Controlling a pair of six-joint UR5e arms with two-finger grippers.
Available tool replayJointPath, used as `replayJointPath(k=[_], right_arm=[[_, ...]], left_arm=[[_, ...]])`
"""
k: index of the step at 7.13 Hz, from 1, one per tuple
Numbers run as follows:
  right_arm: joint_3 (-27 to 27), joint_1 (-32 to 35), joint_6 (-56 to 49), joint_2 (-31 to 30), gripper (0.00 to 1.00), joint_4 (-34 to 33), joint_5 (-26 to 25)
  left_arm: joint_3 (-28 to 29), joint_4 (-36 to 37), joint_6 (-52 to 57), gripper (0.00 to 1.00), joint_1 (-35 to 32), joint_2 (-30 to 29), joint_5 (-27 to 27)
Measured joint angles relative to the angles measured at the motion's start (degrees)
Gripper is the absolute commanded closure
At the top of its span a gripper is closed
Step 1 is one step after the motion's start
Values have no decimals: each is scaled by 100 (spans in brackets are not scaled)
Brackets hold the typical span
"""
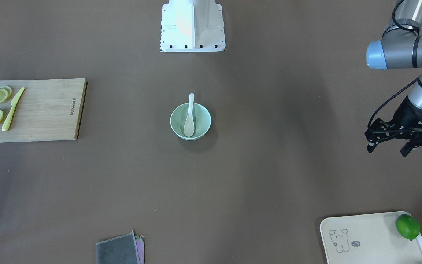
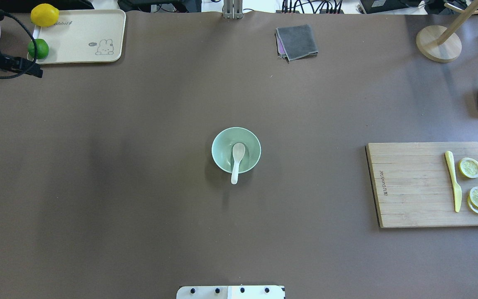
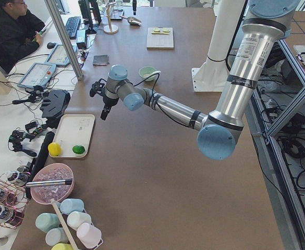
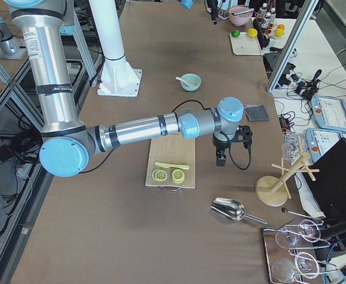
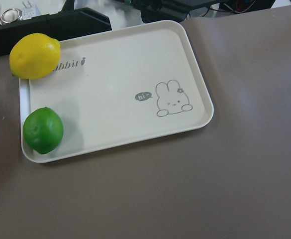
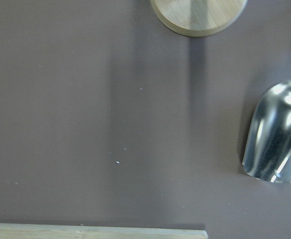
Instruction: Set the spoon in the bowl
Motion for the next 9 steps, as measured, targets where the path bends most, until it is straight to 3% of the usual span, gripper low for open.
replayJointPath(k=[2,4,7,9], right_arm=[[-171,307,-665,-351,0,-6,-43],[-240,469,-1084,-589,0,-30,-1],[-231,529,-1118,-622,0,-58,10],[-204,532,-1104,-616,0,-65,15]], left_arm=[[-7,189,923,2,-682,389,-687],[-43,850,2087,2,-1544,619,-1178],[-83,1835,2827,2,-2230,682,-1313],[-88,1957,2865,2,-2333,729,-1326]])
